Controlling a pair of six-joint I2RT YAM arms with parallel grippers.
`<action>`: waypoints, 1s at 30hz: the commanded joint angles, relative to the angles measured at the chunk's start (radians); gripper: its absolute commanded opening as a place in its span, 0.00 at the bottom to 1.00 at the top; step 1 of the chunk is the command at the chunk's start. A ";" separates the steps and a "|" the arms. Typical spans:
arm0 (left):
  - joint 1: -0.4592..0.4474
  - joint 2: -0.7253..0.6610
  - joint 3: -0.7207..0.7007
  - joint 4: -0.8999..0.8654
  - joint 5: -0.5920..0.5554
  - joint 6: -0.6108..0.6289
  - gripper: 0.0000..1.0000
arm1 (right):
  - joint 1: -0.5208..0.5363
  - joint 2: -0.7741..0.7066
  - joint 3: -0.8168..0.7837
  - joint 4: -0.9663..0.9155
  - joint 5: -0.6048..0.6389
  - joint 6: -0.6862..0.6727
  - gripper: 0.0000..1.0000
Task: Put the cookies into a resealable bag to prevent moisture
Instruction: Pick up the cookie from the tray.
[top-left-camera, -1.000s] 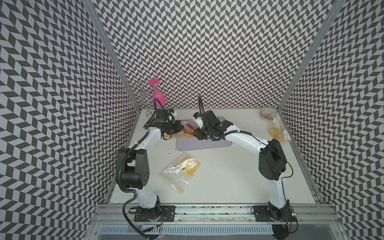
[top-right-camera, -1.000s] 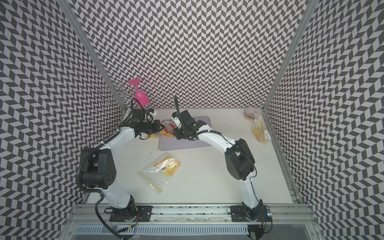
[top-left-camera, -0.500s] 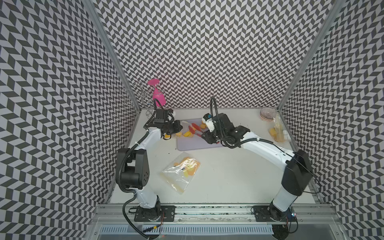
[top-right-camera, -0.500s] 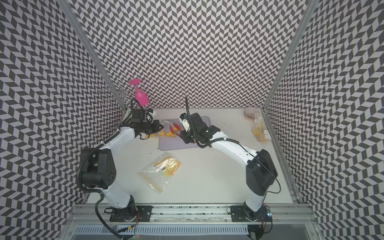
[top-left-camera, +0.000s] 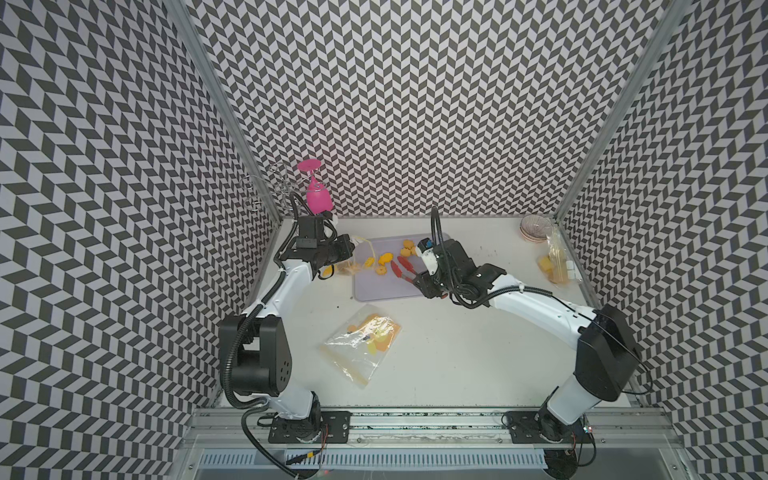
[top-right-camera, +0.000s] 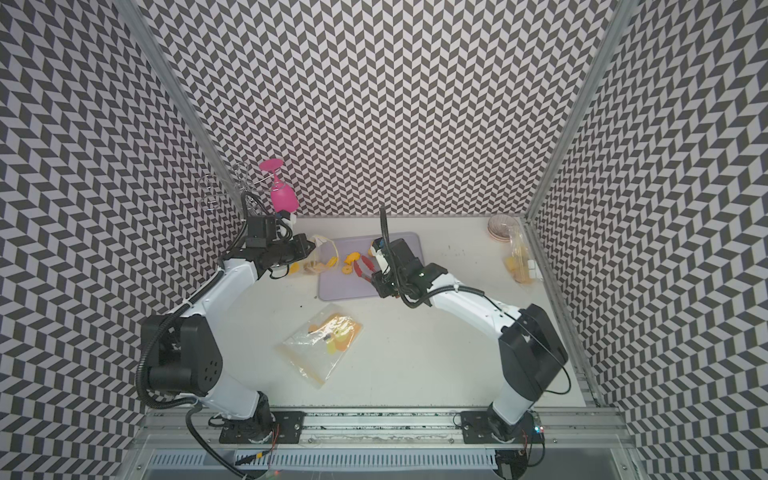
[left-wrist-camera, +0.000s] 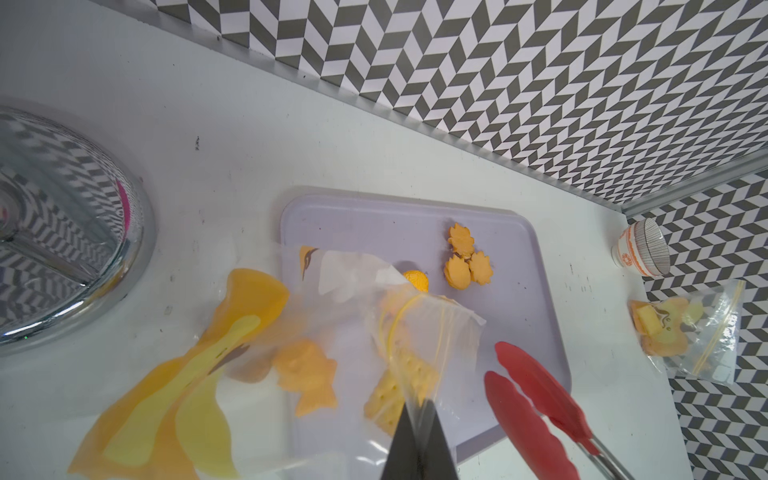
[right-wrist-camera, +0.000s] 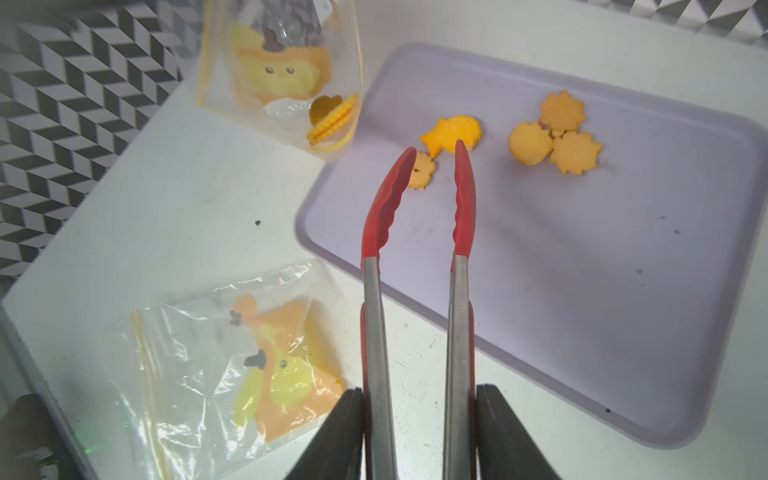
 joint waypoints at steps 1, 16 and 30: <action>0.009 -0.014 -0.011 0.035 -0.003 -0.010 0.00 | 0.008 0.046 0.048 0.020 -0.022 -0.012 0.45; 0.018 -0.010 -0.010 0.038 0.013 -0.013 0.00 | 0.019 0.268 0.230 -0.042 -0.009 -0.060 0.56; 0.026 0.003 -0.008 0.040 0.035 -0.013 0.00 | 0.031 0.344 0.330 -0.079 -0.004 -0.085 0.42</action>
